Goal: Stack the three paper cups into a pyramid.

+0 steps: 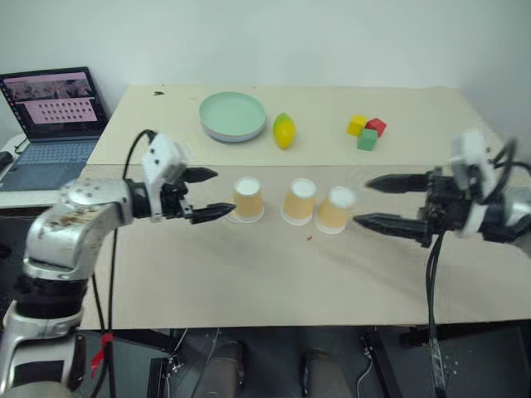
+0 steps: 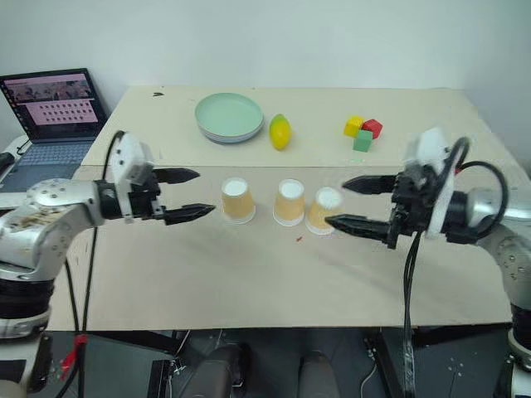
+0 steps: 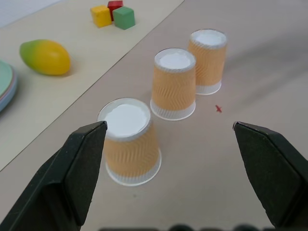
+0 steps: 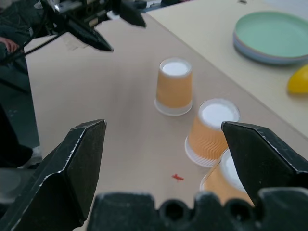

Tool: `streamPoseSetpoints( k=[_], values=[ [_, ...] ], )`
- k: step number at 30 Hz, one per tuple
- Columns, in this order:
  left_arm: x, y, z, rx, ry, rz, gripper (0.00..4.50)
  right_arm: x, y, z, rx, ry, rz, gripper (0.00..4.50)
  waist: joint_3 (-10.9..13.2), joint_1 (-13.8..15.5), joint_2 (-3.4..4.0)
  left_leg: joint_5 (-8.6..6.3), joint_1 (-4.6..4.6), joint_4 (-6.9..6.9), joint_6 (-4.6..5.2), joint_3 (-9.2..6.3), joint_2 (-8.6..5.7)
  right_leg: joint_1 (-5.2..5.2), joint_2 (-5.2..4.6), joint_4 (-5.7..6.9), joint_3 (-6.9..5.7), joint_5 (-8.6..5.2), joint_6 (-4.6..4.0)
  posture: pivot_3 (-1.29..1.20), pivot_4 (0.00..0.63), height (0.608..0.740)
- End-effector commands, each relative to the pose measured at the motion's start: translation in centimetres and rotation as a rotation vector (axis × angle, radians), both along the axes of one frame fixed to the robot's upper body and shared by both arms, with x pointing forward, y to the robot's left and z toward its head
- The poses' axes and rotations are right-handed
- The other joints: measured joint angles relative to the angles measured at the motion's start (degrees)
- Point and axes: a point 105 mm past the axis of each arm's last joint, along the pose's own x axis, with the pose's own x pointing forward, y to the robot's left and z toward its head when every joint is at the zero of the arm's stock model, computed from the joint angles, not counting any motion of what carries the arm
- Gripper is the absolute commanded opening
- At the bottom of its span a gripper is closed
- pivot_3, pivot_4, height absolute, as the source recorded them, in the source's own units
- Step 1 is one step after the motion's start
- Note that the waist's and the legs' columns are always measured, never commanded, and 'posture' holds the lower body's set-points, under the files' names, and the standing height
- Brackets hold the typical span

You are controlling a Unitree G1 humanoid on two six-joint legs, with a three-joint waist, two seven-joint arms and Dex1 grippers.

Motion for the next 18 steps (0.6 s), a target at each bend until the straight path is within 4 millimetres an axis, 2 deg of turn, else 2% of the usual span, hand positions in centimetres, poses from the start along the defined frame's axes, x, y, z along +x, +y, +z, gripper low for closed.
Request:
streamPoseSetpoints(
  k=[1,4,7,10,18],
  values=[
    [1.4,1.0,0.3,-0.067,-0.092,0.1,4.5,1.0,0.7,1.5,0.001,-0.089,0.009,4.47,0.0,0.04,0.0,0.0,0.0,0.0,0.0,0.0,0.0,-0.01,0.0,0.0,0.0,0.0,0.0,0.0,0.15,0.74],
    [2.4,1.0,-1.6,-0.09,-0.088,0.166,4.5,1.4,1.0,1.6,0.001,-0.097,0.014,4.47,0.03,0.46,-0.05,0.0,0.0,-0.01,-0.01,-0.05,0.01,-0.01,0.0,-0.01,-0.04,0.01,-0.01,0.0,0.15,0.74],
    [3.0,1.1,-3.7,-0.084,-0.072,0.206,4.5,1.6,0.8,2.0,0.002,-0.111,0.005,4.47,0.08,0.69,-0.14,-0.01,-0.09,-0.01,-0.02,-0.05,-0.04,-0.05,0.0,-0.02,-0.04,0.01,-0.01,0.0,0.15,0.74],
    [3.0,0.8,-5.0,-0.083,-0.06,0.208,4.5,1.7,0.4,2.3,-0.001,-0.125,-0.009,4.47,0.09,0.85,-0.15,-0.01,-0.17,-0.01,-0.02,-0.05,-0.08,-0.14,-0.02,0.01,-0.02,0.02,-0.02,0.0,0.15,0.74],
    [3.5,-1.8,-6.2,-0.138,-0.033,0.161,4.5,2.3,-0.8,3.6,0.035,-0.184,-0.108,4.47,0.09,0.97,-0.15,-0.01,-0.17,-0.01,-0.03,-0.05,-0.08,-0.14,-0.02,0.03,-0.02,0.02,-0.02,0.0,0.15,0.74]
  ],
)
